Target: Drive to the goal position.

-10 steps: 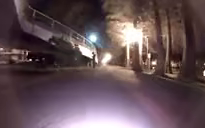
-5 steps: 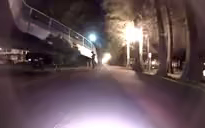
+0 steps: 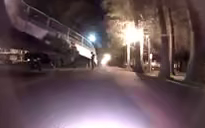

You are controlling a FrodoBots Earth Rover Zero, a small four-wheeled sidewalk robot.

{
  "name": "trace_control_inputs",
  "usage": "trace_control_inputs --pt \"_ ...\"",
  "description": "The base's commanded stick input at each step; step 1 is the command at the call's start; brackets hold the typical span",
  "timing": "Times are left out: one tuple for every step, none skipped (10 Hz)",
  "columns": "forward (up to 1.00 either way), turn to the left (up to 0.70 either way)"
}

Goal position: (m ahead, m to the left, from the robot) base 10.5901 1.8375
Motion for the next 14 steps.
trace_control_inputs --pt "0.7 0.0" --pt "0.7 0.0" --pt "0.7 0.0" --pt "0.7 0.0" --pt "0.7 0.0" --pt "0.7 0.0" --pt "0.7 0.0" --pt "0.7 0.0" --pt "0.7 0.0" --pt "0.7 0.0" --pt "0.7 0.0" --pt "0.7 0.0" --pt "0.7 0.0" --pt "0.7 0.0"
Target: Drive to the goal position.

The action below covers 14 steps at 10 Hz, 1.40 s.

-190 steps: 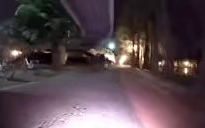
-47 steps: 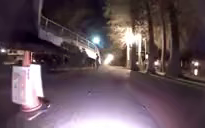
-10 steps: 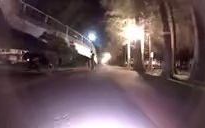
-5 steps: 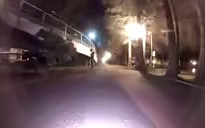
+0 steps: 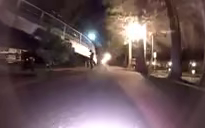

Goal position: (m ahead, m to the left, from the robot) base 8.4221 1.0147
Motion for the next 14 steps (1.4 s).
trace_control_inputs --pt "0.7 0.0" --pt "0.7 0.0" --pt "0.7 0.0" --pt "0.7 0.0" --pt "0.7 0.0" --pt "0.7 0.0" --pt "0.7 0.0" --pt "0.7 0.0" --pt "0.7 0.0" --pt "0.7 0.0" --pt "0.7 0.0" --pt "0.7 0.0" --pt "0.7 0.0" --pt "0.7 0.0"
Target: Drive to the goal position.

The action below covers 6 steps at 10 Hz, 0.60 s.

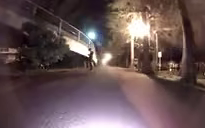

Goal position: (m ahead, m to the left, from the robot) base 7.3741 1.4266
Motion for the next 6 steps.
trace_control_inputs --pt "0.7 0.0" --pt "0.7 0.0" --pt "0.7 0.0" --pt "0.7 0.0" --pt "0.7 0.0" --pt "0.7 0.11"
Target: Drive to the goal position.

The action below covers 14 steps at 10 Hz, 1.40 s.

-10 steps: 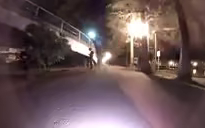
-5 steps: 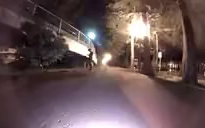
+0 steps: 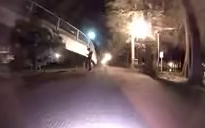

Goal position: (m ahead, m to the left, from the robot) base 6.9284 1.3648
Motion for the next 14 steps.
trace_control_inputs --pt "0.7 0.14" --pt "0.7 0.14" --pt "0.7 0.14" --pt "0.7 0.14" --pt "0.7 0.14" --pt "0.7 0.12" --pt "0.7 0.07" --pt "0.7 0.0" --pt "0.7 0.0" --pt "0.7 0.0" --pt "0.7 0.0" --pt "0.7 0.0" --pt "0.7 0.0" --pt "0.7 0.0"
